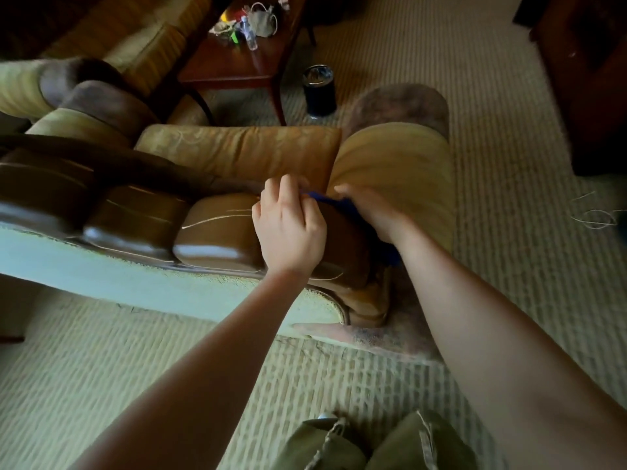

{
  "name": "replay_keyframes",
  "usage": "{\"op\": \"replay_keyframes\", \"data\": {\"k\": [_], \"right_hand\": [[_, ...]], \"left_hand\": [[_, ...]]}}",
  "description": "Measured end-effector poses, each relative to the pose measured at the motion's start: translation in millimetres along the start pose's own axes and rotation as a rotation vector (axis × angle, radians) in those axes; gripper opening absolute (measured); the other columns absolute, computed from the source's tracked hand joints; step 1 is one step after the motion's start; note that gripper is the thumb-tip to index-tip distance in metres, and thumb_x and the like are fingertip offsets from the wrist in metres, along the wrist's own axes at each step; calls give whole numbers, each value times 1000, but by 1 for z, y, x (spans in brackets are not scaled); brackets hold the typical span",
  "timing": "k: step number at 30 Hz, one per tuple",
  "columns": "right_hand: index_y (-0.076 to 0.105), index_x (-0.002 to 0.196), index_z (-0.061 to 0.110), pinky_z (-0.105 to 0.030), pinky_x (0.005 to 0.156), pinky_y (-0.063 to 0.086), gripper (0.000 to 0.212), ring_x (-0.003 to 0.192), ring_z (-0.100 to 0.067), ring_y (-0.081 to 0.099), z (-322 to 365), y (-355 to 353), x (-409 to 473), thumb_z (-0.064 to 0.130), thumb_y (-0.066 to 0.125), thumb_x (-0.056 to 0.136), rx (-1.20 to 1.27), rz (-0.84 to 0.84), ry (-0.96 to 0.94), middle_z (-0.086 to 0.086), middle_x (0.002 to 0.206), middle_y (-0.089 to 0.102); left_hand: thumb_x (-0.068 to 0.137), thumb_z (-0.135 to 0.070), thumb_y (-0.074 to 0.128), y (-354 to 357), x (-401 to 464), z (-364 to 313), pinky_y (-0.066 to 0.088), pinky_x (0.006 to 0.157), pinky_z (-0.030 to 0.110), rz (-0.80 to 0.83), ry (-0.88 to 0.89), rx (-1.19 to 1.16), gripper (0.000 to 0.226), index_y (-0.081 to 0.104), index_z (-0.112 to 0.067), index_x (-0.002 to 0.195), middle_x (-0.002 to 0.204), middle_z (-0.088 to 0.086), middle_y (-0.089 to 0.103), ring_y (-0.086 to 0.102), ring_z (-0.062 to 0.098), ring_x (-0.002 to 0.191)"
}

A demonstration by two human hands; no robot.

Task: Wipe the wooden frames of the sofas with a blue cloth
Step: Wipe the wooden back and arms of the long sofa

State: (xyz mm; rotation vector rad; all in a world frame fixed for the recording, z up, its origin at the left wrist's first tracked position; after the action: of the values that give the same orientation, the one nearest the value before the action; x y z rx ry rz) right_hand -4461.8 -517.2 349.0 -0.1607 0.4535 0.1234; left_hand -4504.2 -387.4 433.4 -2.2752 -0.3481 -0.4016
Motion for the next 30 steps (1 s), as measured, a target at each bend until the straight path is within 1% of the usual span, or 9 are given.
{"op": "replay_keyframes", "data": {"k": [4,8,12,15,18,22,24,27,30], "right_hand": [[57,122,8,-37,95,39,43,110,-25,54,-24,-15,3,37,36,100,-13,-63,-11,-12,124,56],[61,110,23,-28,86,44,31,97,-10,59,-60,-26,-9,33,33,102,139,-57,-101,4,108,64],[61,115,18,-34,92,46,31,106,-21,59,-67,-30,-9,27,33,103,137,14,-162,-5,112,63],[56,120,33,-22,99,42,29,111,-1,56,-56,-25,-15,30,33,103,198,109,-220,17,118,60],[50,121,37,-2,89,37,28,110,10,50,-30,-17,-16,29,29,104,217,243,-259,26,112,54],[55,129,12,2,84,36,41,110,6,49,22,9,-4,31,30,102,67,466,-358,12,118,55],[59,126,14,-7,90,40,46,113,-2,52,38,26,7,38,30,101,-49,561,-392,5,122,59],[57,128,21,-35,103,42,56,117,-15,54,39,49,28,55,25,97,-177,737,-316,-4,125,60],[56,129,24,-41,106,40,54,117,-15,53,33,56,40,55,24,97,-198,788,-243,-4,127,59]], "left_hand": [[81,-22,33,3,0,3,30,88,34,19,-47,40,14,45,-20,88,95,0,48,48,27,93],[81,-25,31,5,0,5,30,91,35,9,-69,133,37,56,-9,103,106,9,54,48,27,100],[83,-26,31,8,0,3,34,92,39,11,-124,193,38,55,-6,106,107,13,52,47,29,101],[86,-25,33,14,0,-1,31,90,35,29,-95,299,36,53,-2,105,108,15,51,47,31,101],[85,-26,31,9,1,-1,33,91,33,-37,-113,293,42,56,-2,109,108,15,53,49,30,100],[82,-16,38,-2,-3,-7,39,90,40,-229,-149,332,38,56,2,110,107,19,55,50,31,99],[81,-11,44,-3,-6,-10,36,90,36,-271,-139,442,34,56,2,110,107,19,55,49,30,98],[81,-7,53,-2,-5,-7,33,92,35,-267,-178,494,32,56,1,112,110,18,54,47,28,100],[81,-5,54,-2,-3,-6,37,90,38,-264,-207,508,31,57,1,112,108,18,54,49,29,98]]}}
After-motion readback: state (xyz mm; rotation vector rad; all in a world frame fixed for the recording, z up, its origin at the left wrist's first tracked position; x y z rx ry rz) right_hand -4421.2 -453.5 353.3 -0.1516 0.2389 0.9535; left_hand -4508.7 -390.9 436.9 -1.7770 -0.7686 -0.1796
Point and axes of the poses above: each hand's wrist, its own x-axis towards the middle knuckle, its own y-axis out of the palm, z = x × y, the point moved 7 cm from there along x, towards the middle knuckle
